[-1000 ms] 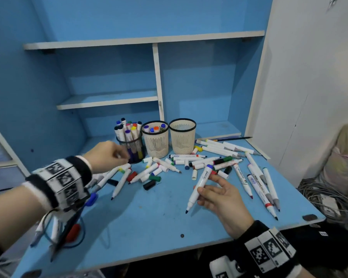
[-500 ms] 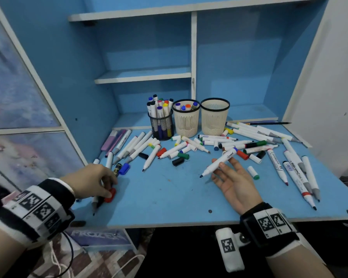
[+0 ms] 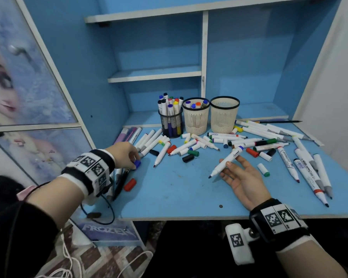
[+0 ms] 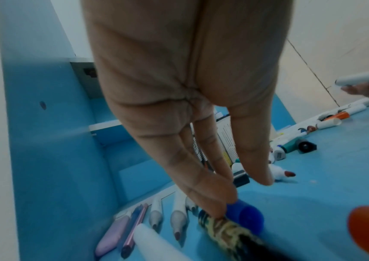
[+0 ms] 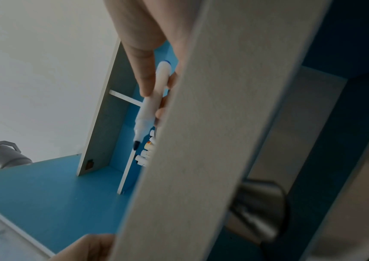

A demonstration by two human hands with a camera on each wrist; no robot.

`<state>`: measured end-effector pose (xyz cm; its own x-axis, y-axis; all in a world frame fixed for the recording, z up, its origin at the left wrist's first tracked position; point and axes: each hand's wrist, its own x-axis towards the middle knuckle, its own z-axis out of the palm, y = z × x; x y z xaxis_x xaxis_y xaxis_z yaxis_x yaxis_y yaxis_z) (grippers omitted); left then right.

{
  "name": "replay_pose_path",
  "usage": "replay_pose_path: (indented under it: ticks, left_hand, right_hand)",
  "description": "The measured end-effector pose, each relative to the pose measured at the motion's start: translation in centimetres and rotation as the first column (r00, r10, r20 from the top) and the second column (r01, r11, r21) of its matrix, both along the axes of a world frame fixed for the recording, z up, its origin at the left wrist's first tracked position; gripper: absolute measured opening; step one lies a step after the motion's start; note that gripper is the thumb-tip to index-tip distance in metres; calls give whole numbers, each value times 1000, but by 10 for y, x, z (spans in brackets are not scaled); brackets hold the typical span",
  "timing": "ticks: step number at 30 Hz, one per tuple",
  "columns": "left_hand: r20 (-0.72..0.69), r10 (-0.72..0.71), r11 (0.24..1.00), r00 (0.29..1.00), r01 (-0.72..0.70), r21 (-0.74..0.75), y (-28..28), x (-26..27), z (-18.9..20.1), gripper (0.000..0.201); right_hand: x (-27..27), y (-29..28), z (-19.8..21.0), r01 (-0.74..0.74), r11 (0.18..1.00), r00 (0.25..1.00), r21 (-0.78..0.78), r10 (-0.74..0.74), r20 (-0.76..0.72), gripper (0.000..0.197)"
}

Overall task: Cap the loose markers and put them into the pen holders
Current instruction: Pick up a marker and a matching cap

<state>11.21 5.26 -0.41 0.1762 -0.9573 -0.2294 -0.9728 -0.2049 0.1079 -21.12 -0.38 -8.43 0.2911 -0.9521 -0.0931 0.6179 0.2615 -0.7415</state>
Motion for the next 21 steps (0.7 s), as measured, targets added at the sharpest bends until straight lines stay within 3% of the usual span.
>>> replay_pose_path:
  ticks: [6,9,12,14,16,21]
  left_hand:
    - [13,45,996,999,-46,82,-23,-7,-5,31]
    - [44,26,993,999,-31,118,-28,-17,-3,32]
    - [63,-1,988,998,-9,152,-33,-24,-3,36]
    - [35,-3,982,999,-4,189,-34,-28,-3,37]
    - [4,-14,977,1000,12,213,-33,-36,-2,34]
    - [-27,-102,993,994,103,50,-20,-59,3,22]
  right_hand:
    - [0,3,3,4,1000,1000,6,-4,-14,111]
    - [0,5,6,-2,999,1000,37,2,-11,83]
    - [0,4,3,0,999,1000,36,0,-5,84]
    - [-2,3,2,-7,1000,1000,26,7,-3,59]
    - [-2,1,0,-16,1000,1000,27,16,-13,47]
    - [-2,3,0,-31,999,999,24,32,-31,44]
